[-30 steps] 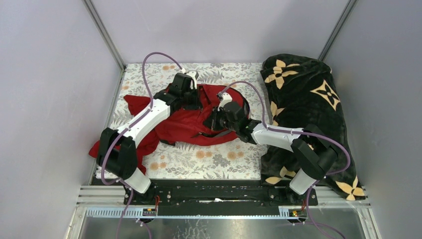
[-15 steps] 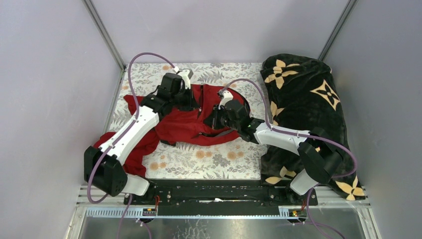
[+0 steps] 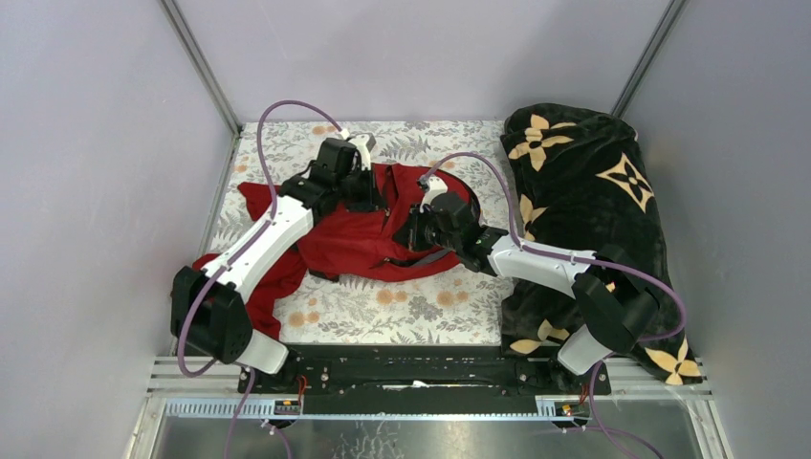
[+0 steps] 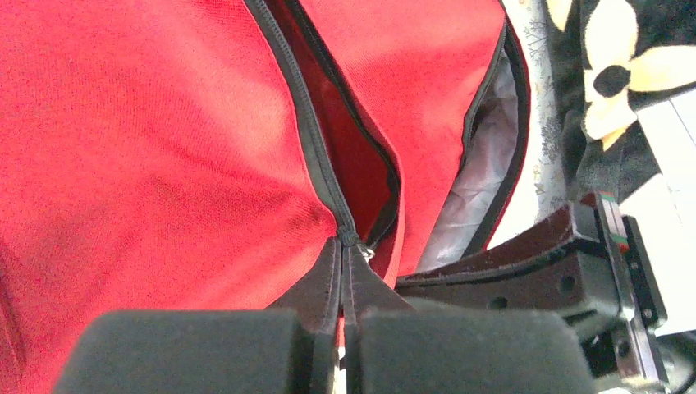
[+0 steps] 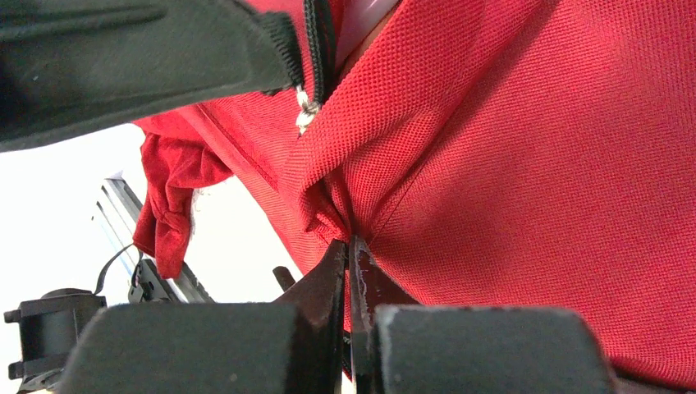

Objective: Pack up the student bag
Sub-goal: Zip the student bag at the center of the board.

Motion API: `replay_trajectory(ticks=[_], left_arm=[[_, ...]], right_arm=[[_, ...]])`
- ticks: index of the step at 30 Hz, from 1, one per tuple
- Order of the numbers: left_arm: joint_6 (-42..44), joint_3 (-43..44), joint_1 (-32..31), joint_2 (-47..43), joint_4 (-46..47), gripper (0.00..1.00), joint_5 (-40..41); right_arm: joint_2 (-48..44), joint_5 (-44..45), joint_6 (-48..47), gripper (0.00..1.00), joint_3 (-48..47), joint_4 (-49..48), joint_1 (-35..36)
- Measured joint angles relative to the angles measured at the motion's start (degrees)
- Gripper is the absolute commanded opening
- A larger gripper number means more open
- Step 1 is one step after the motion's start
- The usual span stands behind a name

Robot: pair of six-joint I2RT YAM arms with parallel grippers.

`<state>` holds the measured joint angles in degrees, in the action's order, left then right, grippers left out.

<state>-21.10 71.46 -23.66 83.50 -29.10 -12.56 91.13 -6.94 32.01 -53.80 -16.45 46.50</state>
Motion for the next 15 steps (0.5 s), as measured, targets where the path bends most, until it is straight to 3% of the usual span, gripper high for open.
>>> replay_trajectory(ticks=[15], left_arm=[[-0.5, 5.7, 1.3, 4.7, -0.3, 0.0, 0.5]], right_arm=[[0.8, 0.4, -0.2, 0.0, 0.1, 0.7, 0.0]])
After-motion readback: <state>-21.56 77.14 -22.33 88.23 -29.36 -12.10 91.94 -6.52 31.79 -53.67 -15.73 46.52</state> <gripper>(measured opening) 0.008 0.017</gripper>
